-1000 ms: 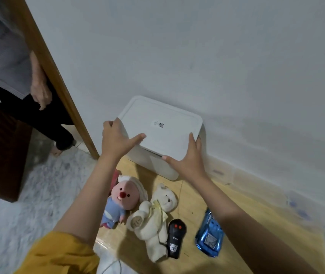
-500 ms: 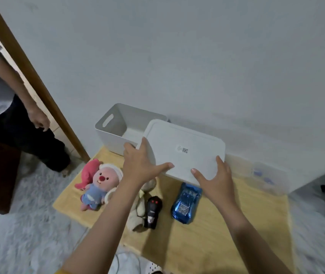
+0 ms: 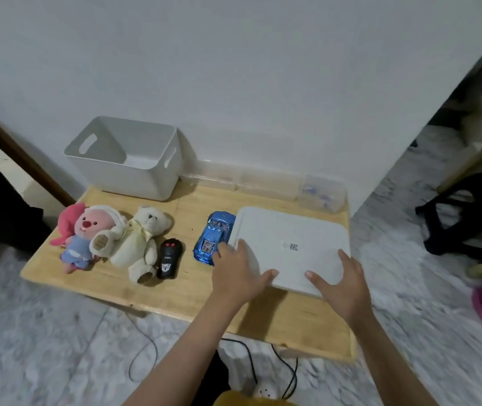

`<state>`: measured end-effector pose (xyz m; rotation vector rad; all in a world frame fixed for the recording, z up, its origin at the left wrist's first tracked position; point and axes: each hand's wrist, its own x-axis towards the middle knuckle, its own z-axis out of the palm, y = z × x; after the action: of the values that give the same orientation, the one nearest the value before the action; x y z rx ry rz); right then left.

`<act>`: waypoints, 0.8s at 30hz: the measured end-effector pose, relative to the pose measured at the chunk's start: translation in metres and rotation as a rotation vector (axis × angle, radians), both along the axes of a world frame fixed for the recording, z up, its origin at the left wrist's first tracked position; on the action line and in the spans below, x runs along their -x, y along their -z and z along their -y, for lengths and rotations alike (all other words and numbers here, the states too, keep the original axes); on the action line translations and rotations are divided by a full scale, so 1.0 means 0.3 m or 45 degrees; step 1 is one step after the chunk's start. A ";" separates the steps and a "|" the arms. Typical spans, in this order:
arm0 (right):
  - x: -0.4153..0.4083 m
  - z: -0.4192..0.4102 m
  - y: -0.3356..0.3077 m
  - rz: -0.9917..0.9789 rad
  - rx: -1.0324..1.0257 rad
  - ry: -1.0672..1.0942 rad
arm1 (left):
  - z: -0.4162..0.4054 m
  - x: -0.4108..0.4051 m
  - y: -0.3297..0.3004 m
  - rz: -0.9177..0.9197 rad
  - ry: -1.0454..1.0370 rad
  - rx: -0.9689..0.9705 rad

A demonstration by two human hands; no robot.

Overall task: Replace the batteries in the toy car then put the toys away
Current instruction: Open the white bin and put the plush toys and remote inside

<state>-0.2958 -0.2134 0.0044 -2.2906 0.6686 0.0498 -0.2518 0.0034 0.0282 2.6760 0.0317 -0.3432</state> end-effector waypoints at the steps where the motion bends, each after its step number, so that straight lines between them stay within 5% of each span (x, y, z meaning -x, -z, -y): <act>1: 0.025 0.014 0.020 -0.015 0.001 -0.003 | 0.014 0.022 0.027 -0.017 0.014 -0.011; 15: 0.148 -0.004 0.187 -0.204 0.032 -0.185 | 0.043 0.111 0.222 -0.229 0.181 -0.160; 24: 0.027 -0.232 0.077 0.097 -0.007 -0.213 | -0.143 0.104 0.132 0.199 0.061 0.364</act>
<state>-0.3039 -0.1438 -0.0188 -2.3258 0.4365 0.0429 -0.2829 0.0461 -0.0115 2.4137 -0.1200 -0.1392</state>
